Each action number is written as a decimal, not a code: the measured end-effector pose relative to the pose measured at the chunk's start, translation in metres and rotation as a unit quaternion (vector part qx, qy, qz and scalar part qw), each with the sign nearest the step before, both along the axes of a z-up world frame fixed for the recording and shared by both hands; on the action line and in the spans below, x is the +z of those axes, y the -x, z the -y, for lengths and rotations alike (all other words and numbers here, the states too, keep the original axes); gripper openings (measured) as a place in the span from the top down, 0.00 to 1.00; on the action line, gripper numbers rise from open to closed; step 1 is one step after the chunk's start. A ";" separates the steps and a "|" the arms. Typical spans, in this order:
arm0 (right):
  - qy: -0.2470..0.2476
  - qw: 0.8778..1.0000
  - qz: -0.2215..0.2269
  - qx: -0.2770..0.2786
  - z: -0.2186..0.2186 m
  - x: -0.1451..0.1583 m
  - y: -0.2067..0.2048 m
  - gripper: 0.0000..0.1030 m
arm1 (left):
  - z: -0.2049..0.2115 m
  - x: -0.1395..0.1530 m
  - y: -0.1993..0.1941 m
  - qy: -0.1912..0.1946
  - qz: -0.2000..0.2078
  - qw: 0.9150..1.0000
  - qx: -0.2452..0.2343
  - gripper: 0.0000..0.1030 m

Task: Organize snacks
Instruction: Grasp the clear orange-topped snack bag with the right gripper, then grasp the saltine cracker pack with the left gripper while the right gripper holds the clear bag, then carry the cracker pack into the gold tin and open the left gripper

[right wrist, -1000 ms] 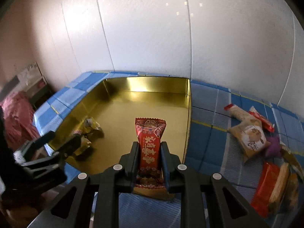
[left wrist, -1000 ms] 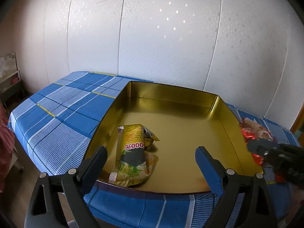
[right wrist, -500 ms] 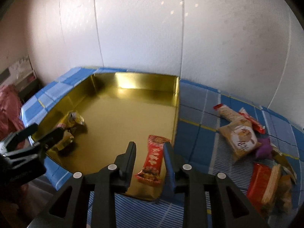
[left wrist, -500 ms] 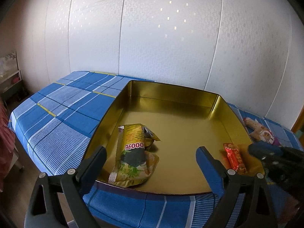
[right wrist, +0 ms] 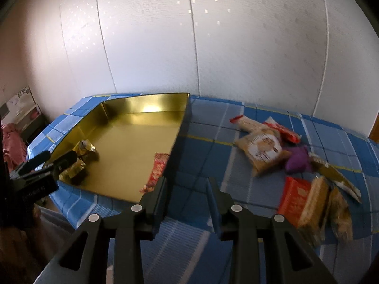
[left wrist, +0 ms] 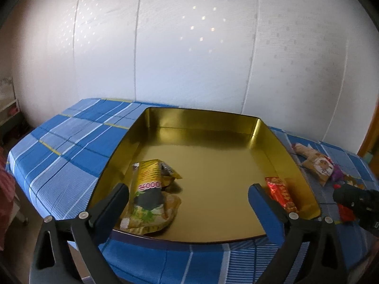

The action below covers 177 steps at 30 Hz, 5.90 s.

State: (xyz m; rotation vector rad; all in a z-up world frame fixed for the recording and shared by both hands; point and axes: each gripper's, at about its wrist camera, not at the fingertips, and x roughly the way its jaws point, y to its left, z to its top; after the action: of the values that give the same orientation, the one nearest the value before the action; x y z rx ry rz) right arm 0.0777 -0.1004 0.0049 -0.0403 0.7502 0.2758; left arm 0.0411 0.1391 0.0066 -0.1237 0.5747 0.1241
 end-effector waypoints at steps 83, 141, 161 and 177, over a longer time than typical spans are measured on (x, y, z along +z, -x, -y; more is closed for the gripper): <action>-0.158 0.945 -0.088 -0.271 0.272 -0.034 0.019 0.64 | 0.367 -0.046 -0.057 -0.164 -0.090 0.920 -0.345 0.33; -0.117 0.959 -0.070 -0.247 0.256 -0.036 0.009 0.68 | 0.055 -0.001 -0.043 0.033 -0.069 0.992 -0.104 0.54; -0.118 0.969 -0.034 -0.212 0.241 -0.026 0.017 0.75 | -0.003 -0.036 -0.051 0.017 -0.136 0.990 -0.028 0.54; -0.088 0.976 -0.052 -0.192 0.227 -0.035 0.012 0.70 | 0.000 -0.022 -0.030 0.018 -0.074 0.996 -0.041 0.26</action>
State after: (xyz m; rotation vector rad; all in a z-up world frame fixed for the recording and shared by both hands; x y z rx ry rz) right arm 0.0653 -0.3269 -0.0300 0.2860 0.8175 -0.0255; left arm 0.0711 0.1394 -0.0154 -0.1266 0.7298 0.0431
